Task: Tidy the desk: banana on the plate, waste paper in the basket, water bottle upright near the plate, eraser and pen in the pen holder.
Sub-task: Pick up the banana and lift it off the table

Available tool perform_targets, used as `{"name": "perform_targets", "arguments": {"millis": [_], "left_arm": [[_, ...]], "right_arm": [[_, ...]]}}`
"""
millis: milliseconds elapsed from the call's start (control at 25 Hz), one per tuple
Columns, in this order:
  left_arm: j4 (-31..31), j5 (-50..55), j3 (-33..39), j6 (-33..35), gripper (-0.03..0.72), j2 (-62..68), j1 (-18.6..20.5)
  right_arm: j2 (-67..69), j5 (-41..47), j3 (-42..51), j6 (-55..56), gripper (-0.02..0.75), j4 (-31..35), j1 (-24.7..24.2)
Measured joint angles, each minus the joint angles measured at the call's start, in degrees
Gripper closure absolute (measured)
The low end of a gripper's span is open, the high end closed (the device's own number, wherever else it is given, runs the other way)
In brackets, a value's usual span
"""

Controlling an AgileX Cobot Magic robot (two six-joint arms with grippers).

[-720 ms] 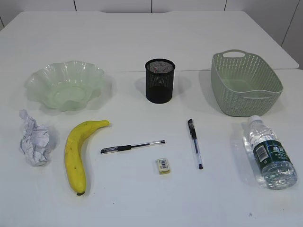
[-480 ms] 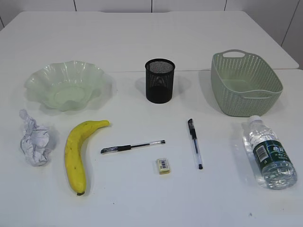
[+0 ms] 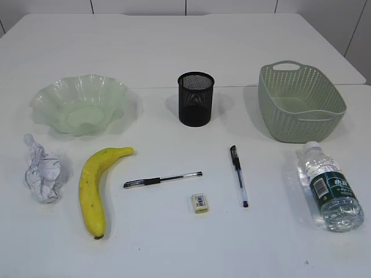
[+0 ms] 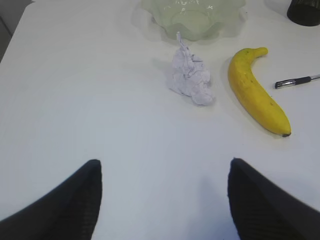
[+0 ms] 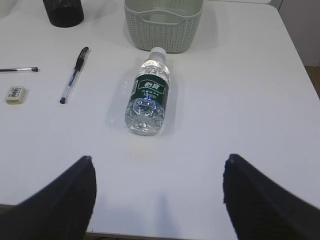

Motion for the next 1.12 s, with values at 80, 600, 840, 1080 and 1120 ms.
{"name": "perform_targets", "arguments": {"millis": [80, 600, 840, 1080, 1120], "left_arm": [[0.00, 0.00, 0.00, 0.00, 0.137, 0.00, 0.10], [-0.58, 0.00, 0.00, 0.00, 0.137, 0.00, 0.00], [-0.58, 0.00, 0.00, 0.00, 0.137, 0.00, 0.00], [-0.58, 0.00, 0.00, 0.00, 0.137, 0.00, 0.10], [-0.58, 0.00, 0.00, 0.00, 0.137, 0.00, 0.10]], "right_arm": [[0.00, 0.00, 0.00, 0.00, 0.149, 0.00, 0.00], [0.00, 0.00, 0.00, 0.00, 0.149, 0.00, 0.00], [0.00, 0.00, 0.00, 0.00, 0.149, 0.00, 0.00], [0.00, 0.00, 0.00, -0.05, 0.149, 0.00, 0.00], [0.00, 0.00, 0.00, -0.05, 0.150, 0.10, 0.00]]}}
